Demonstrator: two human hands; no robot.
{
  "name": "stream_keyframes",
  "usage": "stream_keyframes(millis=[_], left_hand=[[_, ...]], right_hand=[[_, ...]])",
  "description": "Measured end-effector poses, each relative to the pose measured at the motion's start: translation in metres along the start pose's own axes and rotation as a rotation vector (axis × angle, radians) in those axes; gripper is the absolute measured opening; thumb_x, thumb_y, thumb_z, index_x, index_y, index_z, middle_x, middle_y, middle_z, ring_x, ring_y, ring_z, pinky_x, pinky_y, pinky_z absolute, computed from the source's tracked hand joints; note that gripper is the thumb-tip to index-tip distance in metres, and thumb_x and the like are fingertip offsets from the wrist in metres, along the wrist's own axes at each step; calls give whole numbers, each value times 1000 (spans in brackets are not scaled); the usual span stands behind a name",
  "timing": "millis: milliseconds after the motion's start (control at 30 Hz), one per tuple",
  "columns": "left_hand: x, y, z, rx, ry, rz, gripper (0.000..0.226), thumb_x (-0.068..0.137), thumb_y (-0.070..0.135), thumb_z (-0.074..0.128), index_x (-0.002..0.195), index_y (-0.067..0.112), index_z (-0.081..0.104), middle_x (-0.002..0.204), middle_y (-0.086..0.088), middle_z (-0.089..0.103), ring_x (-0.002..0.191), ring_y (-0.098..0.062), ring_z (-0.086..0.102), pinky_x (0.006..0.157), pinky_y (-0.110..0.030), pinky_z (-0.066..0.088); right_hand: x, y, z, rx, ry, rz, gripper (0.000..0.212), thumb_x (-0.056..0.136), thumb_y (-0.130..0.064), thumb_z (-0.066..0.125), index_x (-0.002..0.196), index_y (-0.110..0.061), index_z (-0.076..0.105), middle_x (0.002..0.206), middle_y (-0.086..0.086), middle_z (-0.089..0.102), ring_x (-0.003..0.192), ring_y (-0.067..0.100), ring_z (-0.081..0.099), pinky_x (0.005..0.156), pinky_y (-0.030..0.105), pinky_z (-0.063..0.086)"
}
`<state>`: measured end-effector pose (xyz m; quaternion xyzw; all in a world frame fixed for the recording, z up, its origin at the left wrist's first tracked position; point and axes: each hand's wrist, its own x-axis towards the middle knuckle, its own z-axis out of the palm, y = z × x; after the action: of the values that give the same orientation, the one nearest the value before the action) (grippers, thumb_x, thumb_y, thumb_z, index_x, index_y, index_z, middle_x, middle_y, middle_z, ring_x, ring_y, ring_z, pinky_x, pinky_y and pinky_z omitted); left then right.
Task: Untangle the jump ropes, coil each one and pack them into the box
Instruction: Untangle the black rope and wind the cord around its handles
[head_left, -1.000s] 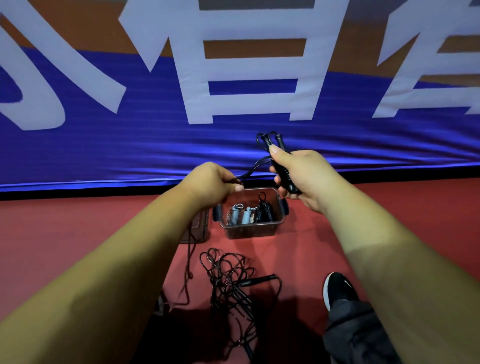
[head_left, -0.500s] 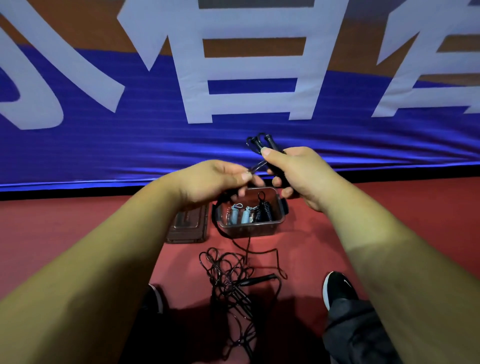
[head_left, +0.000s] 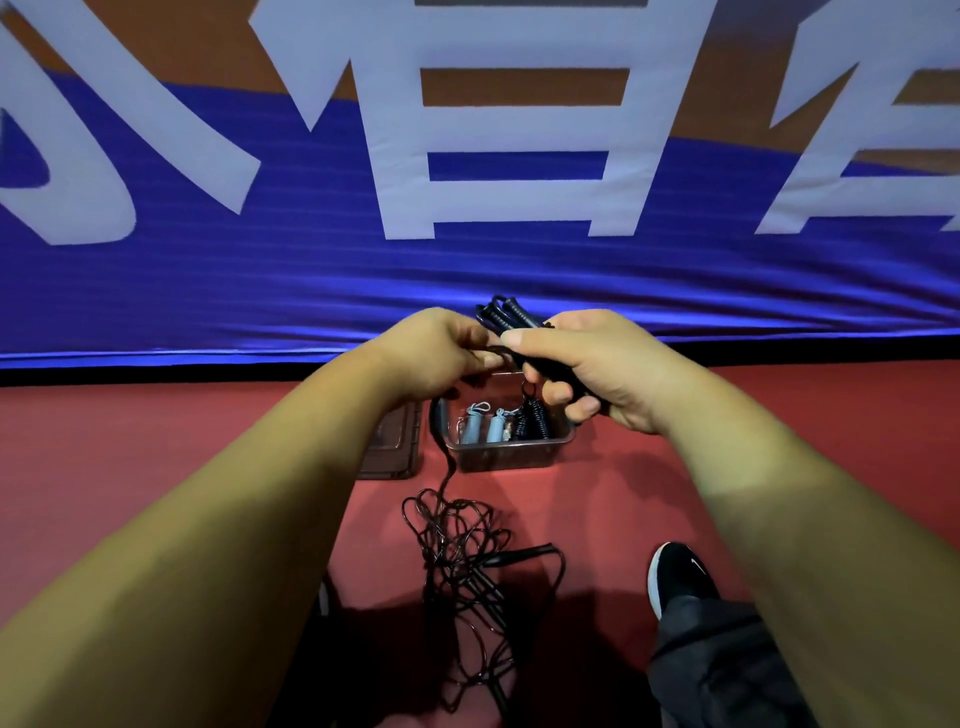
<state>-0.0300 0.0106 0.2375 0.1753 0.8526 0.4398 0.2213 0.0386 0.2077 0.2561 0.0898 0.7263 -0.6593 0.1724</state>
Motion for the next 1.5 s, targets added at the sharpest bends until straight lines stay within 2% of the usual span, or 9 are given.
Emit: stream_keyframes(millis=[100,300,467,567,700,1000,1200,1333,1500], left_hand=[[-2,1,-3,-132,-21,34,20,97,14,72,87,29,80,88,2,77,84,-12,68,85,-43,60],[-3,3,-17,-436,-180,-17,45,79,4,47,114,8,74,100,-12,66,85,-25,53,71,-35,41],[3,5,-10,-441,-154,7,47,98,51,59,114,11,77,116,-8,75,108,-32,70,103,-46,49],[2,8,0,-364,-76,89,31,101,38,67,114,12,78,112,-18,77,110,-33,72,109,-56,51],[3,10,3,-389,2,112,28,101,34,67,111,11,78,109,-18,77,105,-35,73,106,-53,53],[1,25,5,-472,77,183,29,103,27,65,110,1,74,78,1,70,69,-7,61,68,-20,51],[4,26,7,-400,115,160,28,103,31,64,104,5,75,80,-8,65,66,-12,56,62,-23,50],[4,27,10,-447,107,157,28,103,32,65,106,6,75,84,-9,68,69,-13,58,63,-26,52],[3,29,12,-475,73,139,36,102,43,64,109,10,75,84,-3,72,68,-13,61,69,-29,55]], right_hand=[[-3,-1,2,-31,-66,10,38,94,-32,78,117,-5,63,79,6,61,54,12,40,41,20,23],[-4,-3,0,-120,-16,-25,29,96,-38,76,101,-13,63,81,12,66,58,25,52,46,27,33],[-5,-1,2,-121,32,23,31,97,-35,78,106,-11,60,81,12,67,62,26,71,52,35,60],[-8,-1,7,-126,40,35,35,95,-34,80,108,-11,57,82,15,69,68,30,76,60,42,65],[-10,-2,13,8,51,71,41,95,-36,80,113,-11,54,83,15,70,72,30,78,54,36,63],[-14,-8,10,187,18,83,51,93,-44,78,132,-12,68,75,6,72,68,22,76,53,28,61],[-10,-4,5,166,3,87,55,92,-55,76,132,-17,70,85,1,75,68,16,72,61,32,61],[-4,-1,2,240,-10,107,37,94,-47,76,122,-24,67,80,1,65,54,10,52,39,20,38],[1,2,0,280,8,97,23,99,-33,68,115,-21,57,76,4,60,49,10,39,35,18,21]])
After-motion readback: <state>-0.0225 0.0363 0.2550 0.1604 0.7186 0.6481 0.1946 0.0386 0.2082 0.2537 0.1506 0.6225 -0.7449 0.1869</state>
